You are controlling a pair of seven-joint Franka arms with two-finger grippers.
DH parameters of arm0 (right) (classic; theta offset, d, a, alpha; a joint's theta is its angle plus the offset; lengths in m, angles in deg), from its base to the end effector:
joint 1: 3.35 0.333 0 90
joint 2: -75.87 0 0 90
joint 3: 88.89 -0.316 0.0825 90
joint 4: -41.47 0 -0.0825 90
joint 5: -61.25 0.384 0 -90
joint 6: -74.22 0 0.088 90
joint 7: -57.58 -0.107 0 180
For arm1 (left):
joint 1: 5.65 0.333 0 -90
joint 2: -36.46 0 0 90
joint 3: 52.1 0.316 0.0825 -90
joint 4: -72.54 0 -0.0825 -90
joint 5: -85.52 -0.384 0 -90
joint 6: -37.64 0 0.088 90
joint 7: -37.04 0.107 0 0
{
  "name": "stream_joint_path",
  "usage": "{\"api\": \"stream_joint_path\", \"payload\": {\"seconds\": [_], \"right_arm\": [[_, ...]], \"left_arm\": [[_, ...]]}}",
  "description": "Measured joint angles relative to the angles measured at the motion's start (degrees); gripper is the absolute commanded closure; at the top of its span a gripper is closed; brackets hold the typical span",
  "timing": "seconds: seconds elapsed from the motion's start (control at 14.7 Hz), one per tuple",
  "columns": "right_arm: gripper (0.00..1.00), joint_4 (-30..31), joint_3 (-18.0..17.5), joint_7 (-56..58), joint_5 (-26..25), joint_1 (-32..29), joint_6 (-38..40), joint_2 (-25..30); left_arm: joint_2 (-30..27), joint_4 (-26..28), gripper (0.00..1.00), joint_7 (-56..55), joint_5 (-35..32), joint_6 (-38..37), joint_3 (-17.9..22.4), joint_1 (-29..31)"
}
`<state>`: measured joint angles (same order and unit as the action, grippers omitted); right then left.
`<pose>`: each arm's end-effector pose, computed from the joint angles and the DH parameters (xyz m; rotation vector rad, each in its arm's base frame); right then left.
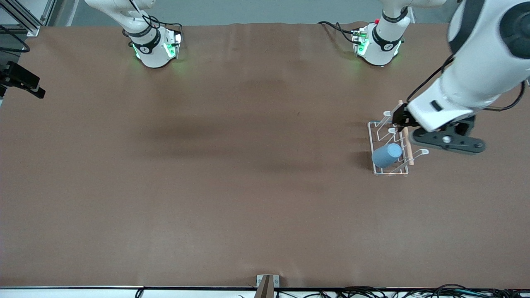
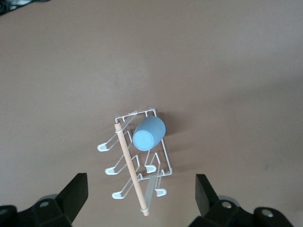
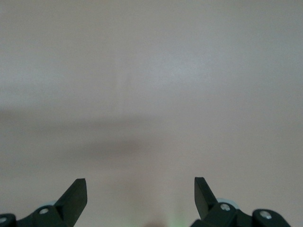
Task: Hang cup on cup holder
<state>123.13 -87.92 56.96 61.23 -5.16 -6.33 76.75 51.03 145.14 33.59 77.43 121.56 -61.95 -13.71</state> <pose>0.5304 -0.0259 0.6858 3.1402 -0.0933 -0.0063 0.5991 -0.1604 0.6100 -3.0141 0.3586 0.0524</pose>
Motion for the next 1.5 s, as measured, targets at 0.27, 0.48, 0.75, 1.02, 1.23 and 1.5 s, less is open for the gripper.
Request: {"api": "stream_joint_path", "payload": {"seconds": [0.27, 0.48, 0.75, 1.02, 1.23, 1.5], "right_arm": [[0.0, 0.01, 0.01, 0.0, 0.0, -0.02, 0.0, 0.0], [0.0, 0.02, 0.01, 0.0, 0.0, -0.02, 0.0, 0.0], [0.0, 0.02, 0.03, 0.0, 0.0, -0.05, 0.0, 0.0], [0.0, 0.04, 0.04, 0.0, 0.0, -0.07, 0.0, 0.0], [0.0, 0.06, 0.11, 0.0, 0.0, -0.27, 0.01, 0.0], [0.0, 0.32, 0.2, 0.0, 0.0, -0.52, 0.01, -0.02]], "left_arm": [[-3.97, 4.47, 0.0, -6.69, 1.96, 1.74, -0.03, 2.0], [-6.38, 6.85, 0.0, -11.54, 2.14, 3.08, -0.02, 2.77], [-8.72, 8.45, 0.0, -13.72, 3.16, 3.59, -0.01, 4.64], [-10.54, 9.58, 0.0, -13.7, 6.56, 4.26, 0.0, 7.97], [-12.67, 12.34, 0.0, -13.1, 6.66, 4.21, 0.09, 8.49], [-16.53, 17.62, 0.0, -12.15, 6.66, 4.24, 0.29, 8.49]]}}
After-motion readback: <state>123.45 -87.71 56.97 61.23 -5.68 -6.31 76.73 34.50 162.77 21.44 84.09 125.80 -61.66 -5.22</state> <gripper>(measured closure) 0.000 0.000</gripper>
